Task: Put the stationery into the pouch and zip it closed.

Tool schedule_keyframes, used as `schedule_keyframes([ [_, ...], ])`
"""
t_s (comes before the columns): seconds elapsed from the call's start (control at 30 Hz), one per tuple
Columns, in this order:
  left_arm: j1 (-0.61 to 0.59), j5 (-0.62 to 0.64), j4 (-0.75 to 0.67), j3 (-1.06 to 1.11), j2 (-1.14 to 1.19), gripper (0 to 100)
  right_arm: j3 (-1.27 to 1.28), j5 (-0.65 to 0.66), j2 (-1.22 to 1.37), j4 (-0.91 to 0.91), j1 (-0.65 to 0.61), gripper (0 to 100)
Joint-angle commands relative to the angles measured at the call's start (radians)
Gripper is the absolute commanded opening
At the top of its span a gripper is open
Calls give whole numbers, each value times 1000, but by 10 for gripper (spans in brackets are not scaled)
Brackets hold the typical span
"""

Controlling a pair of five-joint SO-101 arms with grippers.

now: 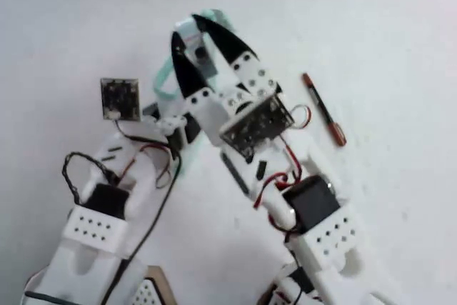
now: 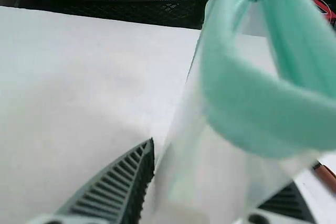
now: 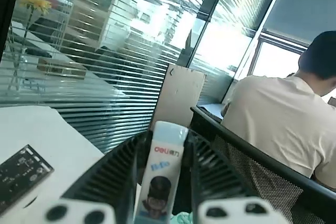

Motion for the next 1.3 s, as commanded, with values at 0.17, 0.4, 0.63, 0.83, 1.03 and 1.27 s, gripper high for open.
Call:
schedule_keyframes([
  [0.17,15,6,5,-17,-21,278,-187,12,223,-1,-12,17],
  [0.4,13,5,2,-17,-21,278,-255,12,378,2,-5,17],
  [0.63,5,5,-2,-17,-21,278,-230,12,395,27,-1,17],
  [0.83,5,5,-3,-17,-21,278,-135,12,349,76,13,17],
  [1.03,5,5,-3,-17,-18,278,-75,12,252,76,24,17],
  [1.27,4,5,-3,-17,-18,278,-11,12,177,82,54,17],
])
